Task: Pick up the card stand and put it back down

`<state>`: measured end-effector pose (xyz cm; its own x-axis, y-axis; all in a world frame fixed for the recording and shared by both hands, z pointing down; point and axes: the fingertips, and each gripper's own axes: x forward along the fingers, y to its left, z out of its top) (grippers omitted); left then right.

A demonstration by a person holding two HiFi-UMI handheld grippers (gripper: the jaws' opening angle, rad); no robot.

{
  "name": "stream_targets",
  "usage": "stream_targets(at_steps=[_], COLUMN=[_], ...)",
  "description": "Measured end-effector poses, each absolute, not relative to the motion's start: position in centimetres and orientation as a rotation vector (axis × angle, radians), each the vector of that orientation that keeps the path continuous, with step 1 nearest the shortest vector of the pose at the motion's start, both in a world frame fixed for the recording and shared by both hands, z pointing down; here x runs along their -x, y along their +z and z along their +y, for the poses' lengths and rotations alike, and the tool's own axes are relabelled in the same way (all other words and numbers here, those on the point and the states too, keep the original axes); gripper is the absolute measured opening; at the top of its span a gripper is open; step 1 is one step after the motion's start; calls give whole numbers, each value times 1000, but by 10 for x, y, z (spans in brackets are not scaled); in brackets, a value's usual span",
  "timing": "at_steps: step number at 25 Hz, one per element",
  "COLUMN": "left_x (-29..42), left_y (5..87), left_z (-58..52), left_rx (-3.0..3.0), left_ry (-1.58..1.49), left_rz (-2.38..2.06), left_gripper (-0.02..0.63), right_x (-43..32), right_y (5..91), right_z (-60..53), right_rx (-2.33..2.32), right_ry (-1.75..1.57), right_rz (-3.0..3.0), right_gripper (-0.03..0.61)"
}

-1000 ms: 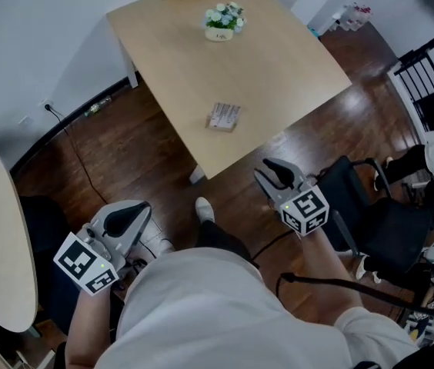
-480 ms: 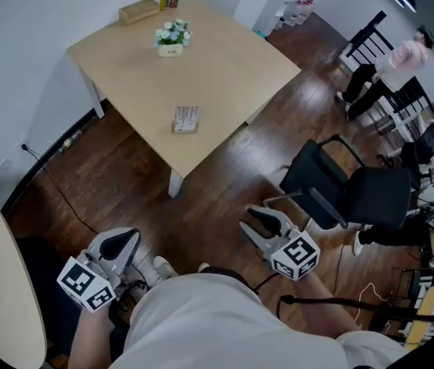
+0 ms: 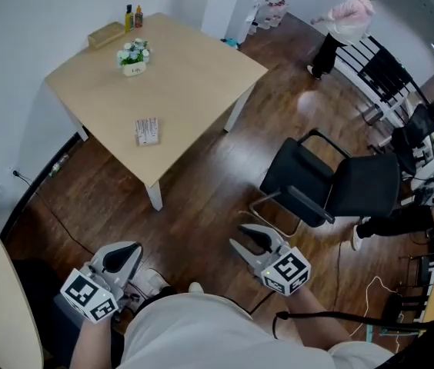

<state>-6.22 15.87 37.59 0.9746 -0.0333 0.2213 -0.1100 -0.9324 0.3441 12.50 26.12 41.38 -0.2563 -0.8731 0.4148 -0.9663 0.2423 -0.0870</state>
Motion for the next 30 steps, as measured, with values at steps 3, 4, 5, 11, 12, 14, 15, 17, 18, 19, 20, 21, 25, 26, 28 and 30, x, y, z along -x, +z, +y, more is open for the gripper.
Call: stream_targets(at_steps=[3, 4, 5, 11, 12, 14, 15, 17, 18, 19, 20, 21, 25, 26, 28, 30], left_x=[50, 49, 49, 51, 51, 53, 54, 55, 56, 56, 56, 55, 55, 55, 55, 54], left_y=[369, 367, 367, 371, 371, 371, 372, 374, 374, 374, 374, 373, 376, 376, 375, 374], left_z=[184, 191, 197, 229, 236, 249, 256, 268, 272, 275, 278, 281, 289, 290, 292, 295], left_rx=[-2766, -2768, -2770, -2785, -2785, -2776, -2772, -2769, -2768, -2768, -2767, -2767, -2768, -2770, -2775, -2777], left_ry=[304, 308, 314, 324, 319, 311, 311, 324, 327, 324, 318, 315, 321, 323, 324, 322], left_rz=[-99, -101, -105, -149, -157, -170, -173, -177, -183, -190, -197, -201, -202, -202, -200, -199], left_gripper=[0, 0, 0, 0, 0, 0, 0, 0, 0, 0, 0, 0, 0, 0, 0, 0], right_x=[-130, -130, -129, -120, -119, -116, -114, -111, -111, -111, -112, -113, -113, -113, -112, -111], right_y=[415, 414, 413, 416, 417, 416, 415, 412, 411, 410, 410, 409, 410, 411, 410, 409], right_z=[281, 286, 290, 316, 321, 330, 334, 342, 346, 349, 352, 355, 361, 362, 364, 368], right_rx=[-1706, -1701, -1695, -1657, -1651, -1631, -1618, -1597, -1591, -1587, -1583, -1580, -1579, -1579, -1578, -1573], right_ry=[475, 472, 468, 429, 428, 419, 411, 398, 393, 389, 387, 384, 385, 385, 382, 380], right_rz=[-2258, -2269, -2281, -2335, -2341, -2351, -2355, -2362, -2365, -2367, -2369, -2369, -2374, -2376, -2380, -2384], right_gripper=[135, 135, 133, 129, 129, 129, 129, 129, 129, 129, 127, 127, 126, 126, 126, 126])
